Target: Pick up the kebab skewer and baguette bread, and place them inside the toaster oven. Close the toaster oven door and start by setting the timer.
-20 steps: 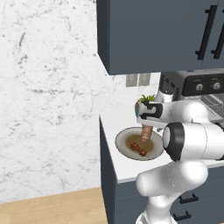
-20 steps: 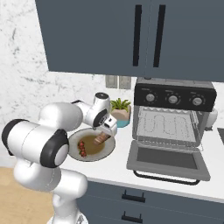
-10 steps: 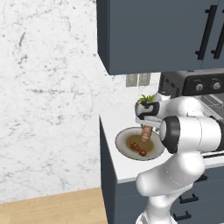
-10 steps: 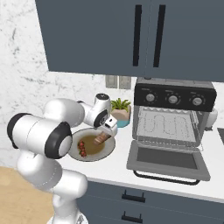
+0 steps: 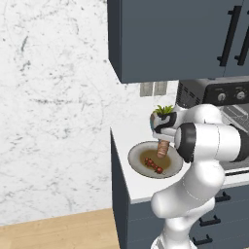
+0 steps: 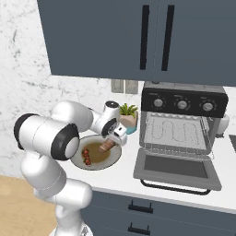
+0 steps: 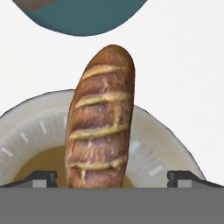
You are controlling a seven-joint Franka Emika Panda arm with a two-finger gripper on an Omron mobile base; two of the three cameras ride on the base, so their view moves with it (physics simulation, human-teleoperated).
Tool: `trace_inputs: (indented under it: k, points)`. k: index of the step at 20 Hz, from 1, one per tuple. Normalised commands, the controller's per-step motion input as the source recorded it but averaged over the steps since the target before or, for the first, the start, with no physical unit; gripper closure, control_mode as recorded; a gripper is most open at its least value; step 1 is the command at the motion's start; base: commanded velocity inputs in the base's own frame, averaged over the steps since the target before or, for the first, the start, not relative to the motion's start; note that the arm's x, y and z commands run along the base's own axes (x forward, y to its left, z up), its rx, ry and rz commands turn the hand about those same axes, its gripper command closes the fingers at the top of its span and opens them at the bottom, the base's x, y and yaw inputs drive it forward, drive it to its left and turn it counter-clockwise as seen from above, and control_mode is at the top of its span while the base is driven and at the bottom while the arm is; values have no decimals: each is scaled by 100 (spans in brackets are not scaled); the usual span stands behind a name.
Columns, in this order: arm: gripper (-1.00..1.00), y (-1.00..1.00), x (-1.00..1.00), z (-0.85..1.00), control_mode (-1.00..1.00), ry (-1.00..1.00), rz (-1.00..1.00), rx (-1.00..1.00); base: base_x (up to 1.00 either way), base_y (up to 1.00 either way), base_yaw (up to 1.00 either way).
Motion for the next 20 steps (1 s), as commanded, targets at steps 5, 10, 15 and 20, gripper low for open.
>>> trace_inputs:
  k: [5, 10, 15, 20]
  points:
    - [-100, -1, 4, -17, -100, 0, -3, 0, 0, 0, 0]
    - [-100, 2, 2, -8, -100, 0, -2, 0, 0, 0, 0]
    - [-100, 0, 0, 0, -100, 0, 0, 0, 0, 0, 0]
    - [-100, 0, 0, 0, -100, 0, 0, 0, 0, 0, 0]
